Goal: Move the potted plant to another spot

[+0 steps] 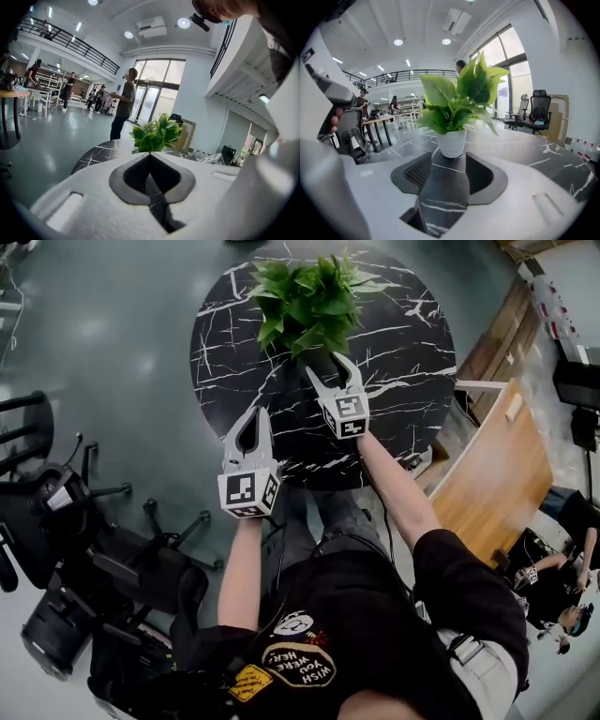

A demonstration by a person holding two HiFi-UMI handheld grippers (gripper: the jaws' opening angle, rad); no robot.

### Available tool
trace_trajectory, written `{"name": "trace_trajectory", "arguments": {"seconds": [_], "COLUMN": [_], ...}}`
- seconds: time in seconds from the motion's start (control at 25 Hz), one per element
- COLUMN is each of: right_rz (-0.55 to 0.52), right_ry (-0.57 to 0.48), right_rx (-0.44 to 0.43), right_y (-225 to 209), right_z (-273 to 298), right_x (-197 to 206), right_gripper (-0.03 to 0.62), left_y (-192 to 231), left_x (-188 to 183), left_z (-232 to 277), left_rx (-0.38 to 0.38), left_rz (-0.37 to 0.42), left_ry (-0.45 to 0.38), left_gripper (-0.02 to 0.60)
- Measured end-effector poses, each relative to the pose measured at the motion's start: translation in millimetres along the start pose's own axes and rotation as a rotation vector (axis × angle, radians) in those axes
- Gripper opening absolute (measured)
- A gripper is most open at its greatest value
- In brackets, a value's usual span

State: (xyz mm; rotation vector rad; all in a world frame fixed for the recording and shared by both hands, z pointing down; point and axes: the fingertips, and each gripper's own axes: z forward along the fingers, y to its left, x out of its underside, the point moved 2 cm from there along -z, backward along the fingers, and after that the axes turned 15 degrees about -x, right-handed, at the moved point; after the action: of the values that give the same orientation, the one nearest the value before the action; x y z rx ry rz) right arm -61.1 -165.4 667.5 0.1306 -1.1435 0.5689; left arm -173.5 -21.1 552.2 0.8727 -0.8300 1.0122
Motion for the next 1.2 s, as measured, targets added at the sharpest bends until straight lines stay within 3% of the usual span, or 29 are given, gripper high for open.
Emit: {"name": "trace_trajectory", "arguments": {"seconds": [0.12, 0.32, 0.48, 0.72, 1.2], "right_rz": [0.03, 0.047, 0.062, 0.029, -0.009], "right_ry": [-0.024, -0.069, -0.092, -0.186, -0.215], "right_rx": [-0.009, -0.003, -0.028, -0.03, -0.044], "right_y": [35.4, 91.0, 119.7, 138.3, 142.3], "right_z": [-51.5, -131.9, -176.3, -209.8, -220.0], "right_x": [-21.6, -93.4, -147.9, -198.0, -220.0], "right_gripper": [0.14, 0.003, 0.002, 0.002, 0.002], "left_y": [-18.8, -53.2, -90.1, -119.8, -128.4], "left_x": [-16.9, -63.7, -102.6, -134.6, -143.4], "left_z": [-15.0, -49.9, -79.2, -104.5, -111.3], "left_rx": [0.001, -0.016, 0.016, 0.029, 0.023], "left_rz": [0.033, 0.095, 0.155, 0.176, 0.189], "left_ry": [-0.005, -0.042, -0.092, -0.152, -0.165], "left_gripper": [0.005, 0.004, 0.004, 0.005, 0.005]}}
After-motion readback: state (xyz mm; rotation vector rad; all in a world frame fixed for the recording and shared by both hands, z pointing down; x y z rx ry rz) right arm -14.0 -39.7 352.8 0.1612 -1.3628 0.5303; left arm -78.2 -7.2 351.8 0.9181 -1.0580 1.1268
